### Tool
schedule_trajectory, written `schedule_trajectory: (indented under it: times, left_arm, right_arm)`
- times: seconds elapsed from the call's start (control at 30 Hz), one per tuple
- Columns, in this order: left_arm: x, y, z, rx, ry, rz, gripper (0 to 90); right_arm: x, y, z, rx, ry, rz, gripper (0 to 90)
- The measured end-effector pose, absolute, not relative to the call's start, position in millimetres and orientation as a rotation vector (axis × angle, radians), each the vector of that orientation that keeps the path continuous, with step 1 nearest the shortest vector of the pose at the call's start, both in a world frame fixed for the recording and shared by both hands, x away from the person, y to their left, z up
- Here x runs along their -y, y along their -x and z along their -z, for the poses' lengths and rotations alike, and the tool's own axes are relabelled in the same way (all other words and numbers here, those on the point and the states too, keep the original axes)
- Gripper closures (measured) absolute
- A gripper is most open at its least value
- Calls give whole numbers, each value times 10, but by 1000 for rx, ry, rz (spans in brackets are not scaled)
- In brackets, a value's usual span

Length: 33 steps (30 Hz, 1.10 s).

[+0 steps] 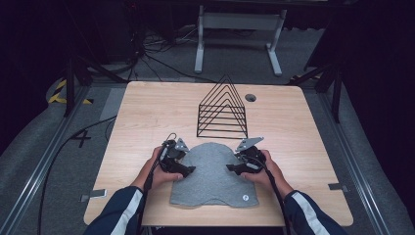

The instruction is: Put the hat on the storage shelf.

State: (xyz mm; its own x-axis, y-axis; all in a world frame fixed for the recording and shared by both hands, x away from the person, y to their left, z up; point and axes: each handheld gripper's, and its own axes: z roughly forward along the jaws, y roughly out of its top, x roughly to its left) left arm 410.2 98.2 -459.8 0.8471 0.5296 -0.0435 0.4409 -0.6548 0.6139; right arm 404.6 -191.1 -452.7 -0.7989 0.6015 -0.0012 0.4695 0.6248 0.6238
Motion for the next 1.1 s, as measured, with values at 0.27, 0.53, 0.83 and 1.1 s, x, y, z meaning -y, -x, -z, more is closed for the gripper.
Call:
schedule_trajectory:
  times: [0.27, 0.53, 0.83, 1.1]
  left_arm:
    - [-1018, -4135, 4593, -706, -2350, -116, 749]
    - [-1006, -4069, 4510, -667, -2358, -182, 828]
    - [-1006, -4024, 4183, -593, -2269, -245, 834]
    - [-830, -4026, 3830, -474, -2264, -351, 839]
  right_arm:
    - [1948, -4051, 4533, -2675, -906, -1000, 803]
    - [2012, -3996, 4408, -2634, -871, -1051, 839]
    - [2142, -3905, 4104, -2539, -804, -1136, 842]
    - [2267, -3847, 3784, -2456, -735, -1159, 843]
